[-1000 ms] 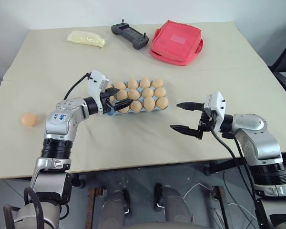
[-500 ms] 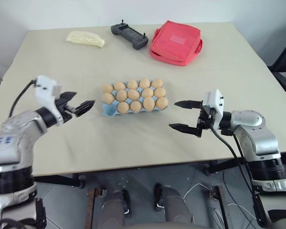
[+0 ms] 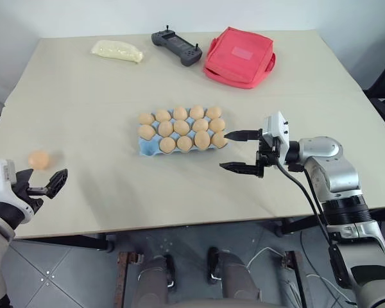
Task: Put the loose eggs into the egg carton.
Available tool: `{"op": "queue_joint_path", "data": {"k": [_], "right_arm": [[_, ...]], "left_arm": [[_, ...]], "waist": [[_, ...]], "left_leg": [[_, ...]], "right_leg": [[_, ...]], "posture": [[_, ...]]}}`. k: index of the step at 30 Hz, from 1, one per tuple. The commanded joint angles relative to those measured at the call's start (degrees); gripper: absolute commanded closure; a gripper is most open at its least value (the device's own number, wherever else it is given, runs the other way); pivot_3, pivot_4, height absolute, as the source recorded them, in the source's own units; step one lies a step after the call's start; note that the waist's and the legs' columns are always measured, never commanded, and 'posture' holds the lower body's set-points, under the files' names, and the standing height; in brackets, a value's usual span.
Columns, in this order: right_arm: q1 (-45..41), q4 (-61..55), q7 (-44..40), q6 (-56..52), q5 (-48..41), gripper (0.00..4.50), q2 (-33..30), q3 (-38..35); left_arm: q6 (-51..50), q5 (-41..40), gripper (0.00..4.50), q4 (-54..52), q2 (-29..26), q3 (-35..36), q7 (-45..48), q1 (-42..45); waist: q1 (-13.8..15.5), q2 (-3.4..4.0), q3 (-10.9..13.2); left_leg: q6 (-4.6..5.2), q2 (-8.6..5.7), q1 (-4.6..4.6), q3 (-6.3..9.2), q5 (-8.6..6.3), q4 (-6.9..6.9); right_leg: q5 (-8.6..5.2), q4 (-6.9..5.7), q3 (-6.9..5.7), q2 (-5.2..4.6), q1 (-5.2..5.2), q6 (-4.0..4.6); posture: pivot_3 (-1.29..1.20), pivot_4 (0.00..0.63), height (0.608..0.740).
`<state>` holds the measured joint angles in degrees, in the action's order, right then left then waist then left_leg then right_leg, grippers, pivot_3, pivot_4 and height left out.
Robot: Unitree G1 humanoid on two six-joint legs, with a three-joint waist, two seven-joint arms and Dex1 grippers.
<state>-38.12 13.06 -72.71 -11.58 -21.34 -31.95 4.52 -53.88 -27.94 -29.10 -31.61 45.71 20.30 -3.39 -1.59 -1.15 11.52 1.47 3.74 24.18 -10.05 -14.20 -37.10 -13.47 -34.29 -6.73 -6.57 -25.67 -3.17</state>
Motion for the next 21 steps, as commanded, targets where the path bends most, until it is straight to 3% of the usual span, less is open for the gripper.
{"op": "queue_joint_path", "data": {"k": [1, 14, 21], "right_arm": [[-1.63, 0.95, -1.27, 1.44, 0.32, 0.00, 0.47, 0.12], [-2.38, 1.65, -1.68, 1.39, 1.30, 0.00, 1.68, 0.52], [-1.23, 0.16, -1.18, 0.57, 1.23, 0.00, 1.08, -0.09]], "left_arm": [[-0.33, -0.89, 0.04, -2.41, 0.01, 2.51, -2.49, 0.03], [-7.35, 5.76, 0.04, 13.87, -6.09, -2.48, -15.22, 15.24], [0.91, 9.83, 0.04, 29.50, -9.94, -9.17, -13.67, 22.99]], "waist": [[-0.03, 0.00, 0.00], [-0.02, 0.00, 0.00], [-0.06, 0.00, 0.00]], "left_leg": [[0.00, 0.00, 0.00, -0.01, 0.00, 0.01], [-0.03, 0.00, -0.01, -0.05, -0.01, 0.02], [-0.08, 0.01, 0.00, -0.13, -0.02, 0.05]], "right_leg": [[0.00, 0.00, 0.01, 0.00, 0.00, 0.00], [0.01, -0.02, -0.15, 0.05, -0.03, 0.00], [0.02, -0.07, -0.33, 0.05, -0.14, -0.01]], "posture": [[0.00, 0.150, 0.740], [0.00, 0.150, 0.740], [0.00, 0.150, 0.740]]}}
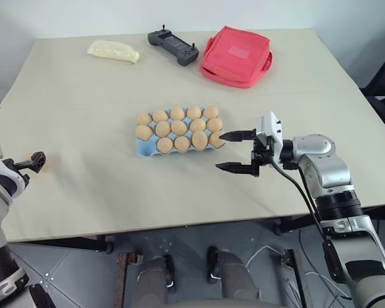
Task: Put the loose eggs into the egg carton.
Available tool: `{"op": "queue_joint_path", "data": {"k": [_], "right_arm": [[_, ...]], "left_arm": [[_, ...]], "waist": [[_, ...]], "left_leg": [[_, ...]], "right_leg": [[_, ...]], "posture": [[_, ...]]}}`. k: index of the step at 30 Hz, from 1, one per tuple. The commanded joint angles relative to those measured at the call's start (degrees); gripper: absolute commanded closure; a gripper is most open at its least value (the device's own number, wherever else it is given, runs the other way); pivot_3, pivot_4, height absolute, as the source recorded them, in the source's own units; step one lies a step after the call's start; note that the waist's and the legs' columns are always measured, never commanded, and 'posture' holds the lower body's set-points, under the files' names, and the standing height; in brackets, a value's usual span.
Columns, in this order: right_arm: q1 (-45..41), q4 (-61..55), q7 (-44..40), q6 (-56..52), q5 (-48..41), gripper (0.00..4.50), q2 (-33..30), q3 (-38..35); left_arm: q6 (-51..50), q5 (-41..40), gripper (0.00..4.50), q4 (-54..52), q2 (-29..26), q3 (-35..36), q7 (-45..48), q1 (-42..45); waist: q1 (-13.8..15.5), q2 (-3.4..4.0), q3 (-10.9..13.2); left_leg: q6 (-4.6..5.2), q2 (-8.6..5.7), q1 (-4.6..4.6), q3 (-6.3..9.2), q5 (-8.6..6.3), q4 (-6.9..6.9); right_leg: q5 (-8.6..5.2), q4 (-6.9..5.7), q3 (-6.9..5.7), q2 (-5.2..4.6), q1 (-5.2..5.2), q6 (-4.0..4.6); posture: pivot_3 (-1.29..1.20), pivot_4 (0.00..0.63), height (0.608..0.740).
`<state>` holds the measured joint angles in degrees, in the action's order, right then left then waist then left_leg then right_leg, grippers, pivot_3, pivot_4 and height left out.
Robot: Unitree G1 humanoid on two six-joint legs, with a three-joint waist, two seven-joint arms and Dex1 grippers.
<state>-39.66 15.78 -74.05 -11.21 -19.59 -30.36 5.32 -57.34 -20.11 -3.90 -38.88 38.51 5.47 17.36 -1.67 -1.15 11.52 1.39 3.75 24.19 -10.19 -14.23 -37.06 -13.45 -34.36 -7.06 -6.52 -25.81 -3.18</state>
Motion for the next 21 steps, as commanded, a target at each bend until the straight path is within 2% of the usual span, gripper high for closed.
{"op": "queue_joint_path", "data": {"k": [1, 10, 13, 19, 21], "right_arm": [[0.41, -2.70, 0.18, 0.11, -0.54, 0.00, -0.61, -0.93], [1.69, -4.63, 0.93, -0.90, -0.68, 0.00, -1.86, -1.41], [2.18, -5.38, 1.27, -1.30, -0.80, 0.00, -2.39, -1.74], [2.71, -5.96, 1.66, -1.66, -0.89, 0.00, -3.10, -2.06], [2.70, -5.90, 1.77, -1.63, -0.88, 0.00, -3.15, -2.18]], "left_arm": [[5.42, 2.36, 0.04, 6.29, -3.09, -2.92, 1.65, 3.16], [14.09, 5.67, 0.04, 24.50, -4.40, -8.74, 3.22, 10.54], [14.17, 6.07, 0.65, 25.92, -4.23, -9.37, 2.56, 11.26], [14.06, 5.97, 2.59, 21.59, -3.97, -11.34, 3.82, 11.01], [14.67, 5.36, 2.74, 17.91, -3.71, -12.81, 5.55, 11.41]], "waist": [[0.03, 0.00, 0.00], [-0.08, 0.00, 0.00], [0.00, -0.02, 0.00], [0.01, -0.02, -0.01], [0.03, -0.02, -0.01]], "left_leg": [[0.00, 0.00, 0.00, -0.01, 0.00, 0.01], [-0.02, 0.00, 0.01, -0.08, 0.01, 0.00], [-0.03, 0.00, 0.02, -0.14, 0.01, -0.01], [-0.02, -0.01, 0.01, -0.17, 0.01, -0.10], [-0.02, 0.00, 0.02, -0.17, 0.01, -0.10]], "right_leg": [[0.00, -0.01, -0.01, 0.00, -0.02, 0.00], [0.00, -0.11, 0.02, -0.01, -0.11, 0.00], [0.00, -0.16, 0.04, -0.01, -0.15, 0.00], [0.00, -0.27, 0.08, -0.02, -0.15, 0.00], [0.00, -0.28, 0.07, -0.02, -0.16, 0.00]], "posture": [[0.00, 0.150, 0.740], [0.00, 0.150, 0.740], [0.00, 0.150, 0.740], [0.00, 0.150, 0.740], [0.00, 0.150, 0.740]]}}
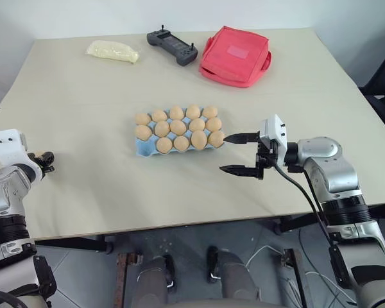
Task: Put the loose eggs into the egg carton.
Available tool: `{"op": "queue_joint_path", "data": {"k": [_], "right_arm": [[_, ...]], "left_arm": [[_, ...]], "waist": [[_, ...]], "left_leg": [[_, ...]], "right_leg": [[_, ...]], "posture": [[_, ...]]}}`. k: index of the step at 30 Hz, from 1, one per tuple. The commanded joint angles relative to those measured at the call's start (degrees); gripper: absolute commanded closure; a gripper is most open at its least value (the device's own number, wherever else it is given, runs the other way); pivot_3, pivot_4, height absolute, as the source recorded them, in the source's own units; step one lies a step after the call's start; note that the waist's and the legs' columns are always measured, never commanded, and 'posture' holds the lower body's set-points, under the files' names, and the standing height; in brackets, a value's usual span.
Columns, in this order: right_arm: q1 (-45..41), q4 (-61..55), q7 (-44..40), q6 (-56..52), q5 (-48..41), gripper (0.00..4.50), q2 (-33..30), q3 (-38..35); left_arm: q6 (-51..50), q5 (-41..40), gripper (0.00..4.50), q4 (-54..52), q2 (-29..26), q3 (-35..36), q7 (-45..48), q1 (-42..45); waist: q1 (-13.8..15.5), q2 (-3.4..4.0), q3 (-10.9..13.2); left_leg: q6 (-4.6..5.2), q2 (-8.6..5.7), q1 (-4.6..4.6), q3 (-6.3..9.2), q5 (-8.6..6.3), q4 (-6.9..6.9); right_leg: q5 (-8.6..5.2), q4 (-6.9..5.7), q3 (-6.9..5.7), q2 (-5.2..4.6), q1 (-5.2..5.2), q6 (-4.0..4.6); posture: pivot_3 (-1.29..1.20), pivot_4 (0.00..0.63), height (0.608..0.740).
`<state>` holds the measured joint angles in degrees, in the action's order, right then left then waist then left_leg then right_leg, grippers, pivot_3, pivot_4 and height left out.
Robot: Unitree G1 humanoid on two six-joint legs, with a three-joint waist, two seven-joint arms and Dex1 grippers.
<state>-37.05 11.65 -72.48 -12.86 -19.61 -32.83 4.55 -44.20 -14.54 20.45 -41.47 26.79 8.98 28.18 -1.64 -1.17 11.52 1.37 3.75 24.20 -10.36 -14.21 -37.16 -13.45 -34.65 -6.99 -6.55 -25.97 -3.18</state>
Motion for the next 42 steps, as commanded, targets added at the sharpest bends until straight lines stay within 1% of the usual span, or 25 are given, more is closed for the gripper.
{"op": "queue_joint_path", "data": {"k": [1, 4, 6, 9, 13, 19, 28, 32, 34, 36, 40, 41, 42], "right_arm": [[0.08, -1.73, 0.31, 0.07, -0.83, 0.00, -0.69, -1.46], [0.36, -1.99, 0.72, 0.15, -0.87, 0.00, -0.64, -1.58], [0.94, -2.63, 1.26, 0.08, -1.03, 0.00, -0.62, -1.83], [1.91, -3.58, 1.93, -0.02, -1.23, 0.00, -0.73, -2.22], [3.51, -5.29, 3.15, -0.32, -1.55, 0.00, -0.98, -2.92], [5.73, -7.79, 4.92, -0.91, -1.94, 0.00, -1.43, -4.18], [9.14, -11.80, 7.52, -2.38, -2.69, 0.00, -2.44, -5.78], [9.81, -12.60, 8.19, -2.86, -2.91, 0.00, -2.70, -5.88], [9.93, -12.84, 8.46, -2.94, -3.02, 0.00, -2.75, -5.85], [10.05, -13.10, 8.71, -3.06, -3.11, 0.00, -2.81, -5.88], [10.52, -13.62, 8.93, -3.26, -3.21, 0.00, -2.98, -6.13], [10.63, -13.73, 8.99, -3.31, -3.26, 0.00, -3.03, -6.20], [10.72, -13.80, 9.03, -3.32, -3.29, 0.00, -3.08, -6.26]], "left_arm": [[1.95, -0.89, 2.74, -8.41, -0.82, -1.96, 3.52, 0.91], [3.41, -2.61, 2.74, -13.41, 0.25, -4.41, 7.59, 1.45], [3.54, -4.93, 2.74, -16.77, 1.93, -5.97, 10.57, 2.60], [4.15, -7.60, 2.74, -19.46, 4.42, -7.77, 14.55, 3.80], [4.12, -10.04, 2.74, -21.44, 6.63, -12.55, 20.67, 4.44], [4.29, -10.26, 2.74, -19.06, 7.15, -17.09, 26.05, 5.70], [6.39, -8.90, 2.74, -14.12, 8.35, -19.34, 27.72, 8.24], [8.31, -8.52, 2.74, -11.90, 9.70, -20.19, 28.56, 9.22], [8.71, -7.95, 2.02, -10.82, 9.92, -20.79, 28.78, 9.70], [8.94, -7.73, 1.47, -10.30, 9.90, -21.00, 28.96, 9.91], [9.11, -7.53, 0.17, -10.81, 9.35, -20.48, 29.18, 9.83], [9.45, -7.49, 0.04, -11.00, 9.19, -19.92, 28.84, 9.85], [9.55, -7.79, 0.04, -11.51, 8.90, -18.89, 28.39, 9.81]], "waist": [[0.00, 0.00, 0.00], [0.05, 0.00, 0.00], [0.11, 0.00, 0.00], [0.12, 0.00, 0.00], [-0.17, 0.00, 0.00], [-0.06, 0.00, 0.00], [0.09, 0.00, 0.00], [0.07, 0.00, 0.00], [0.06, 0.00, 0.00], [0.03, 0.00, 0.00], [0.06, 0.00, 0.00], [0.05, 0.00, 0.00], [0.04, 0.00, 0.00]], "left_leg": [[0.00, 0.00, 0.00, 0.00, 0.00, 0.01], [-0.01, -0.01, 0.01, 0.00, 0.00, 0.03], [-0.01, -0.02, 0.01, -0.02, 0.00, 0.04], [0.00, -0.03, 0.02, -0.04, 0.01, 0.00], [0.02, -0.02, -0.05, -0.17, 0.03, -0.01], [-0.25, -0.01, -0.07, -0.22, 0.26, -0.11], [-0.10, -0.05, -0.05, -0.18, 0.26, -0.10], [-0.11, -0.07, -0.05, -0.18, 0.27, -0.11], [-0.10, -0.06, -0.06, -0.18, 0.26, -0.13], [-0.08, -0.05, -0.06, -0.18, 0.26, -0.15], [0.06, -0.06, -0.06, -0.16, 0.18, -0.14], [0.07, -0.06, -0.06, -0.16, 0.18, -0.14], [0.07, -0.06, -0.05, -0.16, 0.17, -0.14]], "right_leg": [[0.00, 0.00, 0.01, 0.00, 0.00, 0.00], [0.00, 0.03, 0.01, -0.01, 0.00, 0.00], [0.00, 0.06, 0.02, -0.01, 0.00, 0.00], [0.00, 0.04, 0.01, 0.01, 0.02, 0.00], [0.01, -0.02, 0.13, 0.11, 0.02, -0.02], [0.01, -0.21, 0.22, 0.31, -0.03, -0.01], [0.01, -0.20, 0.20, 0.19, -0.03, -0.01], [0.01, -0.20, 0.19, 0.20, -0.02, -0.02], [0.01, -0.21, 0.19, 0.22, -0.02, -0.02], [0.01, -0.23, 0.19, 0.21, -0.02, -0.01], [0.01, -0.24, 0.17, 0.22, -0.02, -0.01], [0.01, -0.23, 0.17, 0.21, -0.02, -0.01], [0.01, -0.23, 0.17, 0.21, -0.02, -0.01]], "posture": [[0.00, 0.150, 0.740], [0.00, 0.150, 0.740], [0.00, 0.150, 0.740], [0.00, 0.150, 0.740], [0.00, 0.150, 0.740], [0.00, 0.150, 0.740], [0.00, 0.150, 0.740], [0.00, 0.150, 0.740], [0.00, 0.150, 0.740], [0.00, 0.150, 0.740], [0.00, 0.150, 0.740], [0.00, 0.150, 0.740], [0.00, 0.150, 0.740]]}}
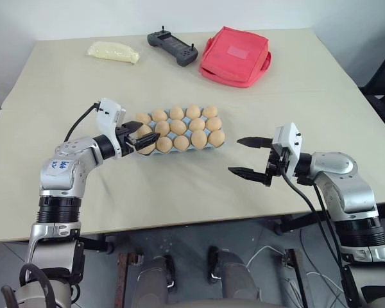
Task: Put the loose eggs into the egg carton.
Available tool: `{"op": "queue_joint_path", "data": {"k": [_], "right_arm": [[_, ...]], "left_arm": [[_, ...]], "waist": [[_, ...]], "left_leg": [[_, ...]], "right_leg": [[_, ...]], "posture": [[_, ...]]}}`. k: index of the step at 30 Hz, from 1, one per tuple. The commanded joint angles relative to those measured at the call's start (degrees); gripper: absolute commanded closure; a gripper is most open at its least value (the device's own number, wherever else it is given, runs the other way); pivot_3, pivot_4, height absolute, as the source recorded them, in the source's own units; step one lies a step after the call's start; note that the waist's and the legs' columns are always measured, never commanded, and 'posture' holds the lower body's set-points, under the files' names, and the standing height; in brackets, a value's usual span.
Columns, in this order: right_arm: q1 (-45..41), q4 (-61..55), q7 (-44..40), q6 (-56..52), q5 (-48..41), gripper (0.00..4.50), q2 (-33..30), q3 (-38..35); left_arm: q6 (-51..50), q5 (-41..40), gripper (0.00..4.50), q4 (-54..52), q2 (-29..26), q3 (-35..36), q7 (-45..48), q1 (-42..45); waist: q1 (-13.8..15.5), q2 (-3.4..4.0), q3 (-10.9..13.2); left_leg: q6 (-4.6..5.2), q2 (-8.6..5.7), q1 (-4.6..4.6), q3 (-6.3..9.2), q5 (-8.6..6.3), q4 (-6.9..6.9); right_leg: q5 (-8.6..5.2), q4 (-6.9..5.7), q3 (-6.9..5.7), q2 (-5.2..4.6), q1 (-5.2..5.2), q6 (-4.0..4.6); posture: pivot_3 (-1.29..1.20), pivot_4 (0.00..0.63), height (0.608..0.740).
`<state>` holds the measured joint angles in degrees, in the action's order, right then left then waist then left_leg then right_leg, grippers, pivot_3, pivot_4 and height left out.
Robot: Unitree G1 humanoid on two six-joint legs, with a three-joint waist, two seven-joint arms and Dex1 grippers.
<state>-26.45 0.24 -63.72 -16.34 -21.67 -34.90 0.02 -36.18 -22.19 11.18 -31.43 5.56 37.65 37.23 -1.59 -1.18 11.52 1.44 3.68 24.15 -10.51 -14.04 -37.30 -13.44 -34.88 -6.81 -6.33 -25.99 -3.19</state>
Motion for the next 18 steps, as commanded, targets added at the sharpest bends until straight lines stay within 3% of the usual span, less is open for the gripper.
{"op": "queue_joint_path", "data": {"k": [1, 6, 18], "right_arm": [[0.18, -2.42, 0.31, 0.13, -1.25, 0.00, -1.05, -1.77], [-0.16, -1.83, 0.30, 0.39, -1.26, 0.00, -1.22, -1.78], [-2.95, 5.63, -1.23, 3.52, 0.06, 0.00, -1.85, -1.89]], "left_arm": [[1.67, -0.47, 0.04, -2.69, -1.37, 3.27, -0.60, 0.71], [2.60, -2.34, 0.04, -7.30, -3.43, 7.70, 0.30, -2.07], [12.55, -5.41, 0.04, -15.12, -8.31, 18.30, 7.65, -21.26]], "waist": [[-0.02, 0.00, 0.00], [-0.09, 0.00, 0.00], [-0.05, 0.00, 0.00]], "left_leg": [[0.00, 0.00, 0.00, 0.00, 0.00, 0.00], [0.00, 0.02, -0.01, 0.00, 0.00, 0.01], [0.02, 0.05, -0.01, 0.00, -0.02, 0.05]], "right_leg": [[0.00, 0.00, 0.00, 0.00, 0.00, 0.00], [0.00, -0.01, 0.00, -0.01, -0.01, 0.00], [0.01, 0.09, 0.01, -0.18, -0.01, 0.05]], "posture": [[0.00, 0.150, 0.740], [0.00, 0.150, 0.740], [0.00, 0.150, 0.740]]}}
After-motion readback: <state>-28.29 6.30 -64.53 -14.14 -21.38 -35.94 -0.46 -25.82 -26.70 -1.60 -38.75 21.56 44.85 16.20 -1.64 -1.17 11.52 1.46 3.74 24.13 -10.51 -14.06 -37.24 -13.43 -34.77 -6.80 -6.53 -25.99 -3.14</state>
